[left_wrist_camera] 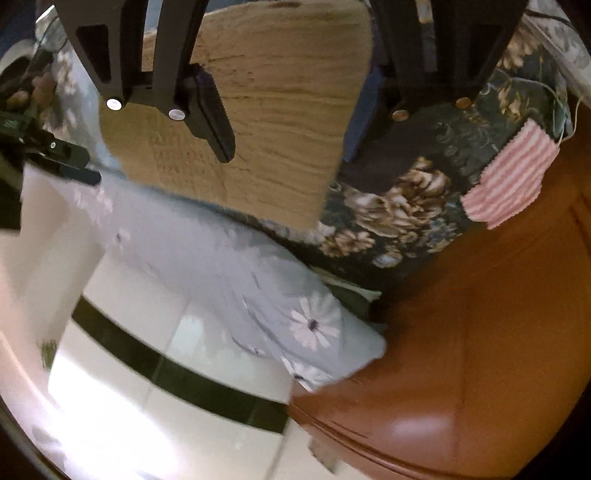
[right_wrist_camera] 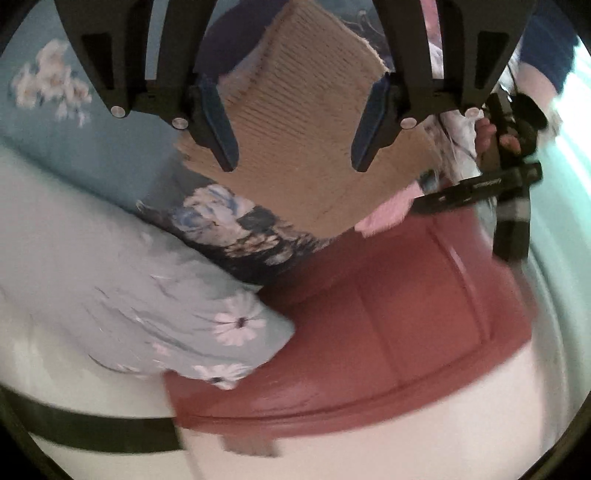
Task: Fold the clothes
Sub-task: 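Lower the folded sweater onto the clothes stack and open both tools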
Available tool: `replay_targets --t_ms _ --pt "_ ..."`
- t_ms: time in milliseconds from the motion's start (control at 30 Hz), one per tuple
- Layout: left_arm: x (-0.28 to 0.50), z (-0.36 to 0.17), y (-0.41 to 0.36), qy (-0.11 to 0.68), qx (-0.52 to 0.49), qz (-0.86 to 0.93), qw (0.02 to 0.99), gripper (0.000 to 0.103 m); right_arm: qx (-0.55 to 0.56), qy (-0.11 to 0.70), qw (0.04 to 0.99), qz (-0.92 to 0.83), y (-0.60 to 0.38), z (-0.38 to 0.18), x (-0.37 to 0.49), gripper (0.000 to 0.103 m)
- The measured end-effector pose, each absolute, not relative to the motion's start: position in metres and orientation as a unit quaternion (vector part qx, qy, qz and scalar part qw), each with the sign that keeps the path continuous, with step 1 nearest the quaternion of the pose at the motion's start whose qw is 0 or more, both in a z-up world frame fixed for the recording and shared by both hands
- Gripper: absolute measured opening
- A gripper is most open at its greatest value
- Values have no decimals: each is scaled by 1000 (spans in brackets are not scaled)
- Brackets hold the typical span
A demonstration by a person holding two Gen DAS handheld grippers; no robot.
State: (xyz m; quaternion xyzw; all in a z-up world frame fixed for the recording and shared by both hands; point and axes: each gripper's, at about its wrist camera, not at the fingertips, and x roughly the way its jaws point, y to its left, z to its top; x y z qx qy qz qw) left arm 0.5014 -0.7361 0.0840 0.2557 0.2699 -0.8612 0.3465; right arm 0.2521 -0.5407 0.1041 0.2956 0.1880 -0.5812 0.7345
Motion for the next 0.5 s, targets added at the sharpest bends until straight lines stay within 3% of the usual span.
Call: replay_targets --t_ms 133,500 --pt "478 67 -737 267 287 -854 343 65 290 229 726 -580 -555 86 265 65" --pt "469 33 -751 281 311 -843 337 65 341 240 706 -573 -580 41 242 65"
